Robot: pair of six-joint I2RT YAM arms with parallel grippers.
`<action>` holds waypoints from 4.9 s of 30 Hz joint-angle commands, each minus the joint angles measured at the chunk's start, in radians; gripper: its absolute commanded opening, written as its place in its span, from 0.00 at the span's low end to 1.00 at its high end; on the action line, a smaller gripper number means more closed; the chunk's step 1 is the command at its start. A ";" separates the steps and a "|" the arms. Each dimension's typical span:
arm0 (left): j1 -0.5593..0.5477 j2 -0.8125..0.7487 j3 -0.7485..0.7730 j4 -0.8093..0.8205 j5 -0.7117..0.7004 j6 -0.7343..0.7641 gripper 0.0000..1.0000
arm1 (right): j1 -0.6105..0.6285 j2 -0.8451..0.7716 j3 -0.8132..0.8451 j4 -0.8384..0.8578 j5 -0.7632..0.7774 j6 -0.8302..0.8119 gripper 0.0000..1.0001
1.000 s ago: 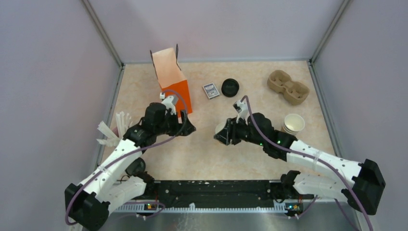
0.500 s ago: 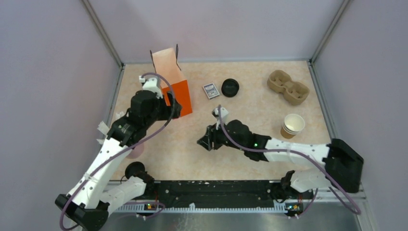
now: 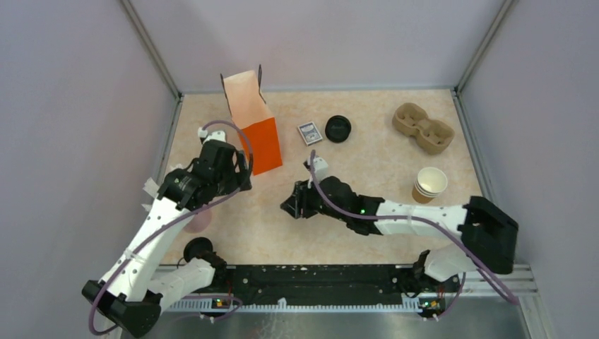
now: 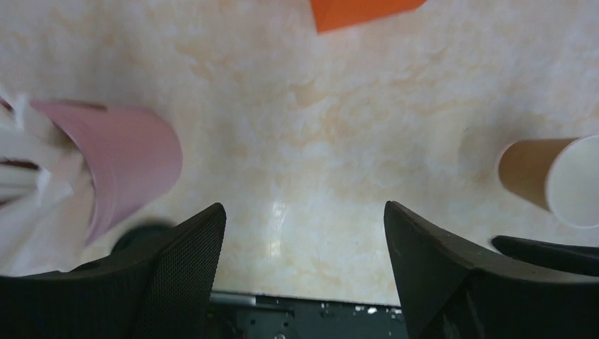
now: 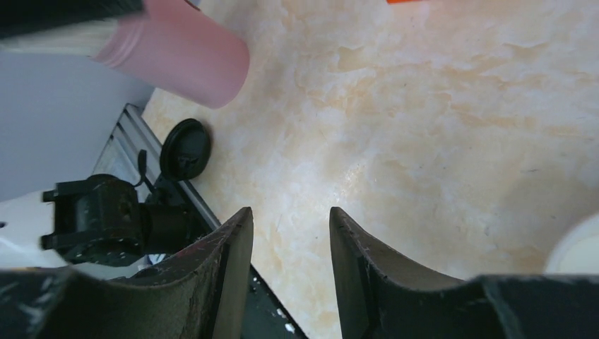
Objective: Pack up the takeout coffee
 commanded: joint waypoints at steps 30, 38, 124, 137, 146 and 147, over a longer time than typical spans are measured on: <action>-0.001 0.134 -0.534 -0.147 -0.258 -1.034 0.85 | 0.004 -0.780 -0.150 -0.231 0.246 -0.291 0.50; 0.001 0.141 -0.619 -0.061 -0.255 -1.191 0.86 | 0.005 -0.819 -0.149 -0.277 0.282 -0.316 0.51; 0.113 0.123 -0.625 0.065 -0.002 -0.838 0.47 | 0.003 -0.852 -0.165 -0.323 0.430 -0.424 0.56; 0.114 -0.114 -0.615 0.074 -0.077 -0.845 0.48 | -0.028 -0.807 -0.184 -0.282 0.381 -0.437 0.56; 0.113 -0.208 -0.469 0.022 -0.164 -0.725 0.59 | -0.044 -0.769 -0.191 -0.258 0.365 -0.437 0.56; 0.113 -0.207 -0.445 0.017 -0.165 -0.702 0.60 | -0.045 -0.752 -0.189 -0.253 0.358 -0.420 0.56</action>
